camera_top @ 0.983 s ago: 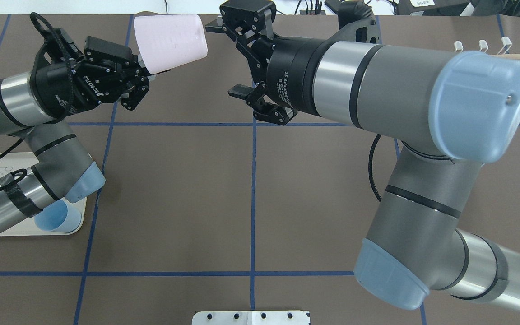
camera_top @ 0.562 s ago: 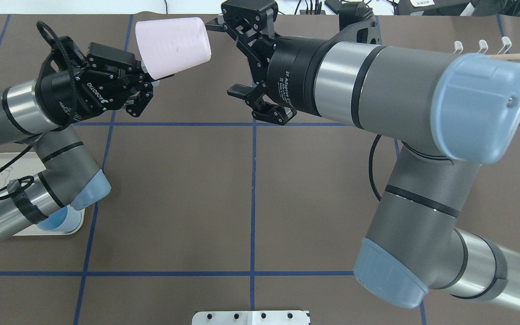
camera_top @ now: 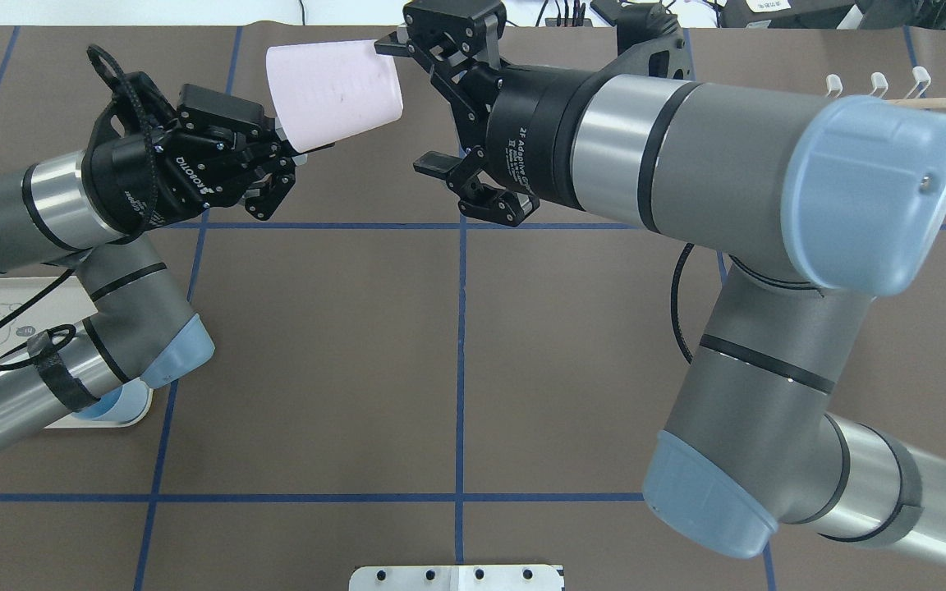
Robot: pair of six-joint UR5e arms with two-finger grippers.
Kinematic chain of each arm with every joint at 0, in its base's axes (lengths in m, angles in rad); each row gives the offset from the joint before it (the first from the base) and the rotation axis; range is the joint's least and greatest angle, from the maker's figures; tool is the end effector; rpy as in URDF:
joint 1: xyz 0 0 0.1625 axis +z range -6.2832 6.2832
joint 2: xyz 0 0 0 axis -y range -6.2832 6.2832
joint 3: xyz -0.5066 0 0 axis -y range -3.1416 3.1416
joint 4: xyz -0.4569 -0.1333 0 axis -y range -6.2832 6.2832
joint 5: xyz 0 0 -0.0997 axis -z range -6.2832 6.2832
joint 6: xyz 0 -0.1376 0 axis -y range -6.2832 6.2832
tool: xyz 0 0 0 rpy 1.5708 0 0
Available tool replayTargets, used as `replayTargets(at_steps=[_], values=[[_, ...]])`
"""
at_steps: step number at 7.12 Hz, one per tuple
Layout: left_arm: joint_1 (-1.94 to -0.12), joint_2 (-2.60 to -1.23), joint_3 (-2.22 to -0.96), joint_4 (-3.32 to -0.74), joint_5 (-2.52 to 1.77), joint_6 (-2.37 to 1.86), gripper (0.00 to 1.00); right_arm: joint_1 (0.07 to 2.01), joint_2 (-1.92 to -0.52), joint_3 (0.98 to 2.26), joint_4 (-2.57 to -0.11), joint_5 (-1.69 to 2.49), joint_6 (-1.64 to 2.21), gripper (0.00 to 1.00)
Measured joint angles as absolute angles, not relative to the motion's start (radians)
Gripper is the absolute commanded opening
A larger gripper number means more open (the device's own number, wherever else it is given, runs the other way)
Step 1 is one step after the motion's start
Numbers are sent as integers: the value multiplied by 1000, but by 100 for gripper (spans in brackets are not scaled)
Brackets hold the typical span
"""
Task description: Transfer IKEA cup to right arm and place on rack
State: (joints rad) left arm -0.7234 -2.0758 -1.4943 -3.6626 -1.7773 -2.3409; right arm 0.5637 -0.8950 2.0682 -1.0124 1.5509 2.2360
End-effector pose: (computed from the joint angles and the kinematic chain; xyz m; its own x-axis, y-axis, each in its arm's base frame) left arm 0.4237 -0.5143 0.2485 -0.8263 -0.1794 -0.5339 -0.0235 0.9581 -0.2856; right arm -0.4460 -0.4429 0.0161 -0.4465 0.4478 0.7747 -0.3498 0.7095 -0.6118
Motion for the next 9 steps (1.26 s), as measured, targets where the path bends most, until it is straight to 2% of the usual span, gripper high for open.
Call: replayTargets(at_steps=[7, 9], values=[[-681, -2104, -1512, -3658, -1774, -2347, 0, 566, -894, 2069, -1012, 1551, 2237, 100], [-678, -2107, -1512, -3658, -1773, -2347, 0, 566, -892, 2069, -1012, 1551, 2239, 95]])
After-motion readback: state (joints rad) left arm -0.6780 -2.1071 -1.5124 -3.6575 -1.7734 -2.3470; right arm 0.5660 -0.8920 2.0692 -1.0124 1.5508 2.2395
